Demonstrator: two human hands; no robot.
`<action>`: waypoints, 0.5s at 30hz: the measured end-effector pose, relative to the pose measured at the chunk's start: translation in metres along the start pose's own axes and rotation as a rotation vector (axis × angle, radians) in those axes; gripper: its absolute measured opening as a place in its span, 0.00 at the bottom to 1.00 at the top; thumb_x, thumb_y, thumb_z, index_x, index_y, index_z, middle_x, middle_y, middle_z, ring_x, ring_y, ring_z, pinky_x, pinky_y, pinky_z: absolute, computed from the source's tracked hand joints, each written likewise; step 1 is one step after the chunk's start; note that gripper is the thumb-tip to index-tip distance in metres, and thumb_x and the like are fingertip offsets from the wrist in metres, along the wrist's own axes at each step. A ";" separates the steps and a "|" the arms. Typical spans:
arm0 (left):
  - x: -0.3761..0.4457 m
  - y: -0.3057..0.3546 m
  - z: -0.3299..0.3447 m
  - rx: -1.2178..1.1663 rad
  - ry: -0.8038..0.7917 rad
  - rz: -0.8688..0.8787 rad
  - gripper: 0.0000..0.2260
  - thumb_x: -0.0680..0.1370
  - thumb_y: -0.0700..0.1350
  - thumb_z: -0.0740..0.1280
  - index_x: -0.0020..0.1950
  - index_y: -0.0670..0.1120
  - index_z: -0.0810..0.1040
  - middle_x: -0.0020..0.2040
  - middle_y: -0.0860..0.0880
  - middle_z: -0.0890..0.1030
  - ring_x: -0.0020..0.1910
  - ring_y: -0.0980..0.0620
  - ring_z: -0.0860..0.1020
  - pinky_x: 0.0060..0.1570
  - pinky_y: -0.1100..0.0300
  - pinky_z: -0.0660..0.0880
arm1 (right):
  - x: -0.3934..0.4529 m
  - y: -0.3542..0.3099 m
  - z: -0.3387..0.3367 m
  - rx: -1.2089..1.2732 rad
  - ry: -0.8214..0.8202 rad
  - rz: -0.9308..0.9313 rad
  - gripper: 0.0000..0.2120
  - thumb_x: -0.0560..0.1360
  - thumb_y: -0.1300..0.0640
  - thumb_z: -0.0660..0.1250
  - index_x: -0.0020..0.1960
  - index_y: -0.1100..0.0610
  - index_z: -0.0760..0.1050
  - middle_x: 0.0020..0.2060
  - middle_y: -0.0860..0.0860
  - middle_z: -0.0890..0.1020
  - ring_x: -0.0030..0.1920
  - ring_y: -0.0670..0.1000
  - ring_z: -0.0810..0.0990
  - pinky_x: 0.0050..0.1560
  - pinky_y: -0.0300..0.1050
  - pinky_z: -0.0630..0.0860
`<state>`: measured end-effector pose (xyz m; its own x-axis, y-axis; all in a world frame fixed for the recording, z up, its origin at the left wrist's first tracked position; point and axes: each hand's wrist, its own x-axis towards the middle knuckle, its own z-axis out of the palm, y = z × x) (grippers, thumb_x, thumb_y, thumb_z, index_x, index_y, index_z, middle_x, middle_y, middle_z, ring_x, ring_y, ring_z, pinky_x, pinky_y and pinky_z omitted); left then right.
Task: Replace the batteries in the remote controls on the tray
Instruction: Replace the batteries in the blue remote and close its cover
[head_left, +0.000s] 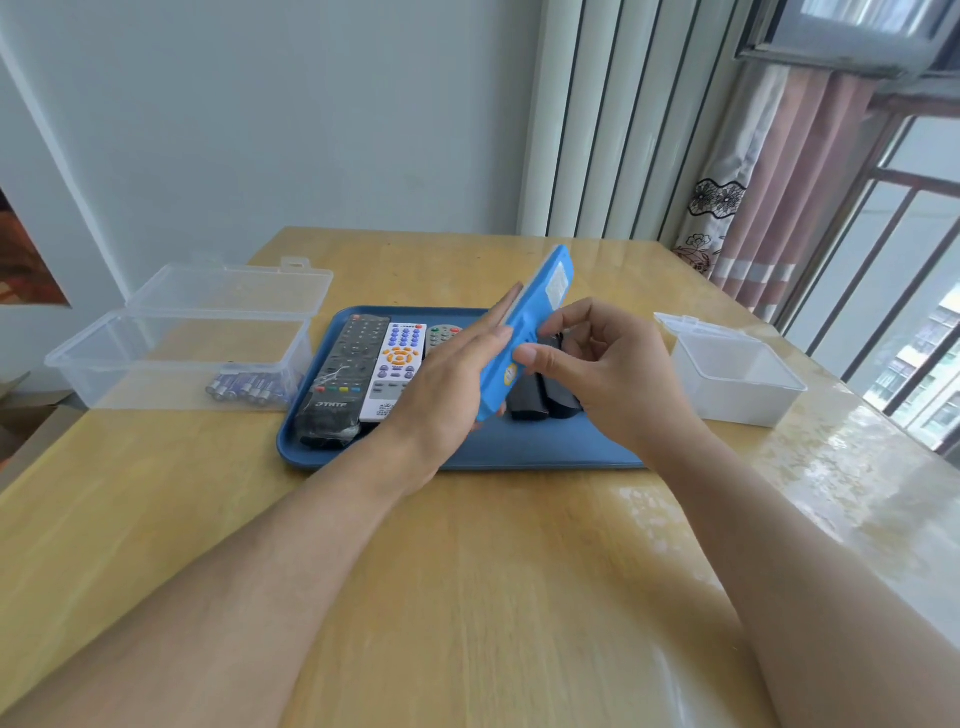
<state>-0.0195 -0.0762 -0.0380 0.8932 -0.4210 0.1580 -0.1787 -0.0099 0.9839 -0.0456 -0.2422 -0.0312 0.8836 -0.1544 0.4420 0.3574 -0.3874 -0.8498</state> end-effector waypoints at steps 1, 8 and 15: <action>0.001 0.000 0.000 0.016 0.013 0.012 0.19 0.86 0.50 0.54 0.75 0.67 0.69 0.69 0.58 0.78 0.64 0.57 0.76 0.58 0.57 0.76 | -0.001 0.000 0.001 -0.011 -0.013 0.001 0.13 0.68 0.48 0.78 0.48 0.52 0.79 0.28 0.48 0.73 0.27 0.46 0.68 0.28 0.37 0.67; 0.006 -0.010 -0.010 0.451 0.418 0.013 0.21 0.79 0.53 0.68 0.73 0.60 0.75 0.51 0.53 0.75 0.44 0.54 0.77 0.47 0.57 0.73 | -0.003 0.007 0.005 -0.173 0.042 0.052 0.09 0.77 0.57 0.72 0.54 0.47 0.81 0.41 0.42 0.83 0.32 0.39 0.74 0.35 0.34 0.73; -0.001 -0.007 -0.006 0.873 0.393 0.026 0.24 0.78 0.51 0.67 0.75 0.55 0.73 0.59 0.53 0.69 0.51 0.50 0.76 0.48 0.60 0.69 | -0.006 0.018 0.008 -0.593 -0.052 0.045 0.12 0.77 0.52 0.71 0.59 0.43 0.79 0.52 0.41 0.80 0.54 0.44 0.76 0.51 0.39 0.71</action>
<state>-0.0166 -0.0706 -0.0443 0.9309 -0.0978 0.3520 -0.3033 -0.7441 0.5953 -0.0422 -0.2415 -0.0515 0.9129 -0.1436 0.3820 0.1027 -0.8250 -0.5557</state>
